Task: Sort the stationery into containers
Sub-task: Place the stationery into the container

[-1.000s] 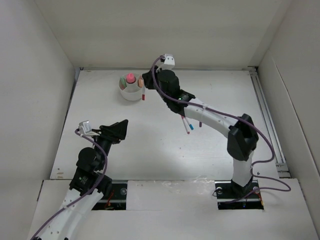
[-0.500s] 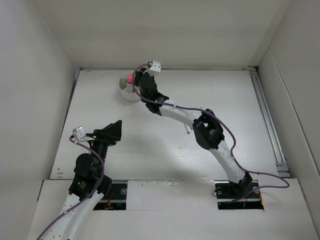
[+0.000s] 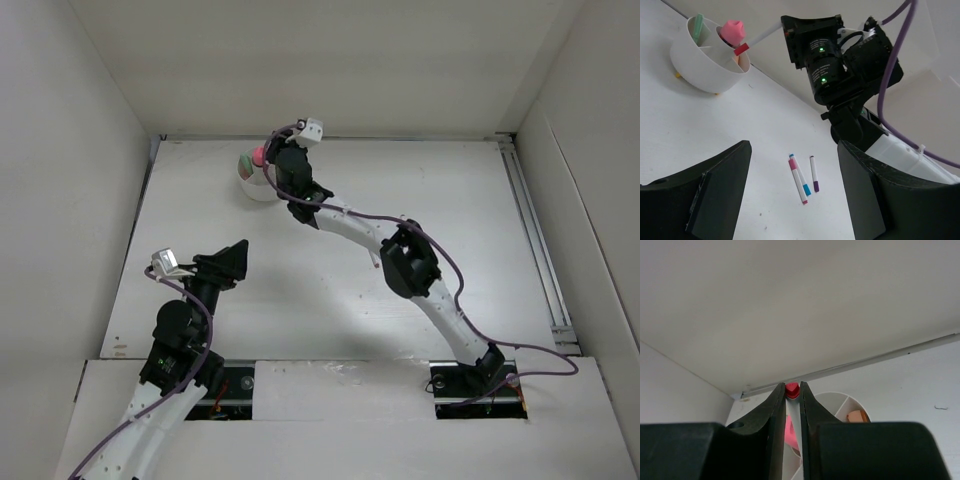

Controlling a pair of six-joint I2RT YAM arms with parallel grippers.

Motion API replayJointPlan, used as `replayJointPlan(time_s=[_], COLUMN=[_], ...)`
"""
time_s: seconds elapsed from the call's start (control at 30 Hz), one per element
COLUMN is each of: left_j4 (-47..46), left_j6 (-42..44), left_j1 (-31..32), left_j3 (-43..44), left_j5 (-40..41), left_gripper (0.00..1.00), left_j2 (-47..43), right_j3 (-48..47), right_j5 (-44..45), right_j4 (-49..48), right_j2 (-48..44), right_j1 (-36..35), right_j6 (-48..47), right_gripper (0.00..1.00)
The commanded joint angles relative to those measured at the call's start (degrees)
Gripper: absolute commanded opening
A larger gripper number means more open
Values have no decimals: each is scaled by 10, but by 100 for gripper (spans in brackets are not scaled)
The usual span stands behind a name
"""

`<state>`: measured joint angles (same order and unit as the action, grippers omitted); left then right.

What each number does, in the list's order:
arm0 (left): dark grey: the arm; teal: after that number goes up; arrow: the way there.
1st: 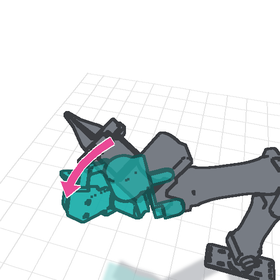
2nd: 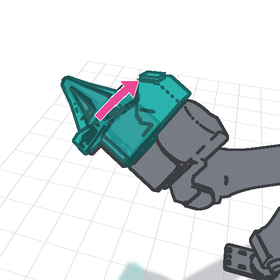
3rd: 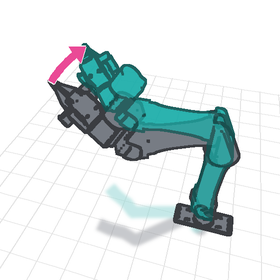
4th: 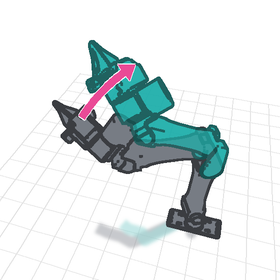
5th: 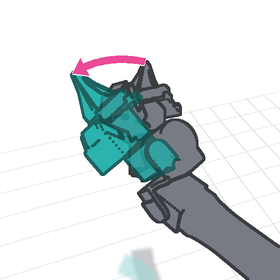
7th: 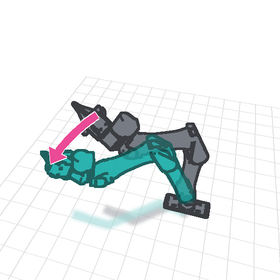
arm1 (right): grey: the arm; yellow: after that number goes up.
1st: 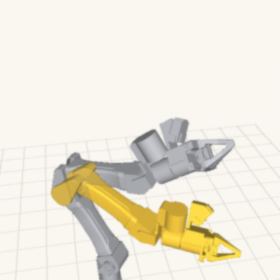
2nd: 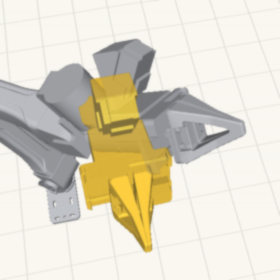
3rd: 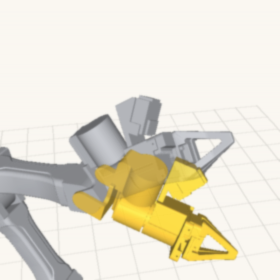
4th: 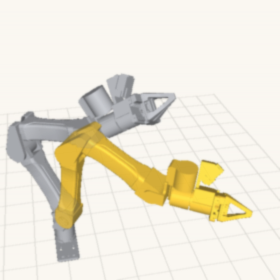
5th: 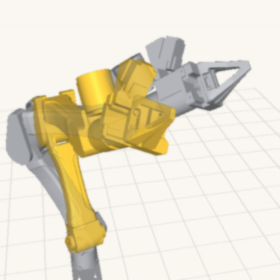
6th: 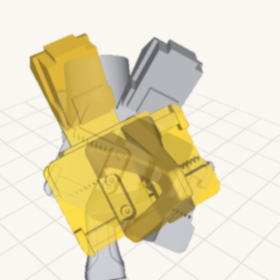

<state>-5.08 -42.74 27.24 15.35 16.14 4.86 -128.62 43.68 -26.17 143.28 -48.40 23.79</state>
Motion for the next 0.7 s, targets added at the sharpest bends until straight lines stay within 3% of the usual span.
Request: replayJointPlan(time_s=[0.0, 0.23, 0.33, 0.37, 0.4, 0.5, 0.67], left_j4=[-24, -24, -24, -24, -24, -29, -29], left_j6=[-7, -7, -7, -7, -7, -7, -7], left_j1=[-1, -1, -1, -1, -1, -1, -1], left_j3=[-1, -7, -7, -7, -7, -12, -12], left_j5=[-11, -11, -11, -11, -11, -16, -16], left_gripper=[66, 66, 66, 66, 66, 66, 66], left_j2=[-3, -8, -8, -8, -8, -8, -2], right_j3=[-18, -4, 1, 19, 31, 85, 144], right_j5=[4, -2, -2, -2, 3, -2, -28], right_j4=[-15, -10, -10, -10, -20, -49, -49], right_j2=[16, 26, 21, 11, 3, -44, -127], right_j1=[1, 1, 1, 1, 1, -6, -6], right_j6=[-7, -7, -7, -7, -7, -7, -7], right_gripper=[0, 0, 17, 25, 42, 58, 66])
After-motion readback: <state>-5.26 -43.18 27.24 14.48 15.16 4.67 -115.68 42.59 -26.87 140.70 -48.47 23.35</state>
